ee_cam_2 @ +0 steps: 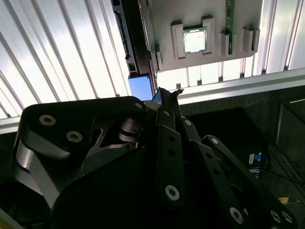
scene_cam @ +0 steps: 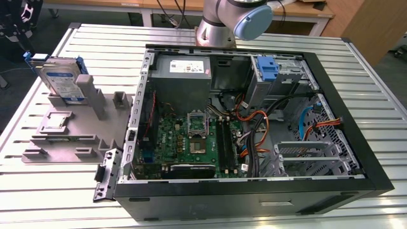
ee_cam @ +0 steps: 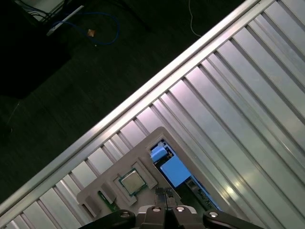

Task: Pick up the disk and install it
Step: 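Pick up the disk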

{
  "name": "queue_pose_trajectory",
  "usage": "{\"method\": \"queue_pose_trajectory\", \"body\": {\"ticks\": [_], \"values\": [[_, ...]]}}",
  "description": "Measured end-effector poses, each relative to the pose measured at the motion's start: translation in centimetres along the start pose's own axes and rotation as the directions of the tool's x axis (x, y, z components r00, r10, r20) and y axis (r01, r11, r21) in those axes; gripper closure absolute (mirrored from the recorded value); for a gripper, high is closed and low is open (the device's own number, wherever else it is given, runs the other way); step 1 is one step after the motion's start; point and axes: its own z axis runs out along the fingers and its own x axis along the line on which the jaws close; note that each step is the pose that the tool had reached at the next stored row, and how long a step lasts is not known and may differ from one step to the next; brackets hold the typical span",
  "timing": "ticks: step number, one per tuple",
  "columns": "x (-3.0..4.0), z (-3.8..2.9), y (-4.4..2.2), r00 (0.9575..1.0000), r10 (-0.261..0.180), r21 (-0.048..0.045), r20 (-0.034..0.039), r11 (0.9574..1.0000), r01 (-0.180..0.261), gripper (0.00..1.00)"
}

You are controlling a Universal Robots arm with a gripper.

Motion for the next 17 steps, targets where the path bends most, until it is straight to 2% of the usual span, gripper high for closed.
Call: {"method": "queue_pose_trajectory", "body": {"ticks": [10,17], "values": [[0.0,0.0,0.0,1.0,-0.001,-0.0121,0.0097,0.9999,0.001,0.9],[0.0,0.01,0.0,0.9998,-0.02,-0.0117,0.0091,0.9997,0.02,0.9]]}}
